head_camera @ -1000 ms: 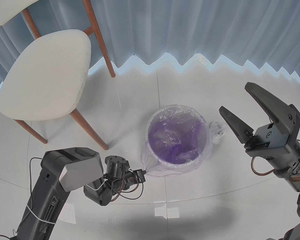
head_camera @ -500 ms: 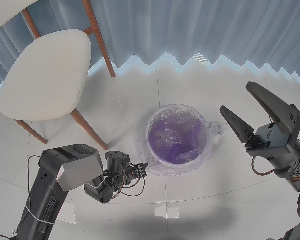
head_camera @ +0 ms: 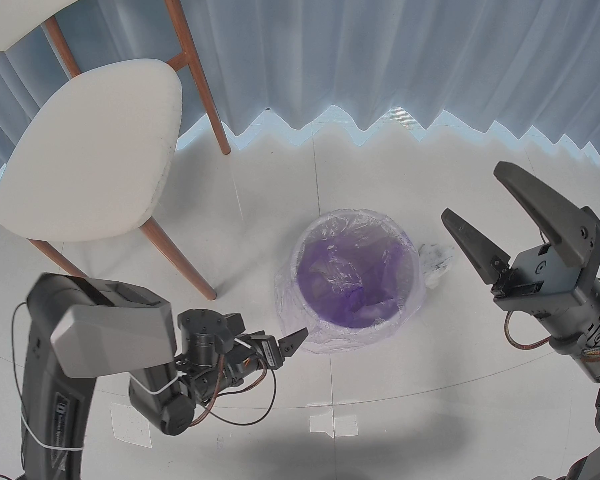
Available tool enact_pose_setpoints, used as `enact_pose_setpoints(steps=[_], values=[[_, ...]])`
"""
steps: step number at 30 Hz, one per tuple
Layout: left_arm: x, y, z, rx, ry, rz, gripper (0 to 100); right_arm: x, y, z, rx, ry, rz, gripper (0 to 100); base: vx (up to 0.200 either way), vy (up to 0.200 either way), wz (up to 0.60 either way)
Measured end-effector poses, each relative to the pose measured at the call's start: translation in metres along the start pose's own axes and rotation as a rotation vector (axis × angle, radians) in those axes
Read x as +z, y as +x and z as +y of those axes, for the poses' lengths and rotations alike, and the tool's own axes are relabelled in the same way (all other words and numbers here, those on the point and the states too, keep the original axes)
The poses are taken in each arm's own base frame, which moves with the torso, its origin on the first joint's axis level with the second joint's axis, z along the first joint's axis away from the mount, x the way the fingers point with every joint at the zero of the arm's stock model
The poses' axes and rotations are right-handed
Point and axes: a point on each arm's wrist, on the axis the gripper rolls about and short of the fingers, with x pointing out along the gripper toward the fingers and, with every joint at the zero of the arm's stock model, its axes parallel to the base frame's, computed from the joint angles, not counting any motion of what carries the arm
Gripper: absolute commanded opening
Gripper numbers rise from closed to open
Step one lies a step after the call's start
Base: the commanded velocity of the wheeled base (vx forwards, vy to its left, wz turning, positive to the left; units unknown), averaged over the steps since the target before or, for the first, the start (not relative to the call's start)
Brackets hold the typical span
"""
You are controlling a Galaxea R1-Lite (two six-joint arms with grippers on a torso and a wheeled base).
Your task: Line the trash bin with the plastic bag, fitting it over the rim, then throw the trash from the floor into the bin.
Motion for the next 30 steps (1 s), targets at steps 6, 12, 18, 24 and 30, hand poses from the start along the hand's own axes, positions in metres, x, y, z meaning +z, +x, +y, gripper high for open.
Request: enact_pose_setpoints(steps=[6, 12, 18, 24, 30], values=[[0.025, -0.063, -0.026, -0.033, 0.042, -0.019, 100, 0.0, 0.0, 0.0, -0.001, -0.009, 0.0, 100, 0.0, 0.0, 0.0], [0.07, -0.114, -0.06, -0.189, 0.132, -0.157, 100, 0.001, -0.001, -0.002, -0.009, -0.017, -0.005, 100, 0.0, 0.0, 0.0], [0.126, -0.157, -0.098, -0.378, 0.223, -0.353, 100, 0.002, -0.002, -0.006, -0.022, -0.021, -0.001, 100, 0.0, 0.0, 0.0], [0.168, -0.208, -0.127, -0.474, 0.214, -0.454, 100, -0.001, -0.004, -0.021, -0.078, -0.048, 0.025, 100, 0.0, 0.0, 0.0], [0.189, -0.248, -0.143, -0.538, 0.194, -0.528, 100, -0.01, -0.009, -0.059, -0.217, -0.217, 0.11, 100, 0.0, -0.2, 0.0]])
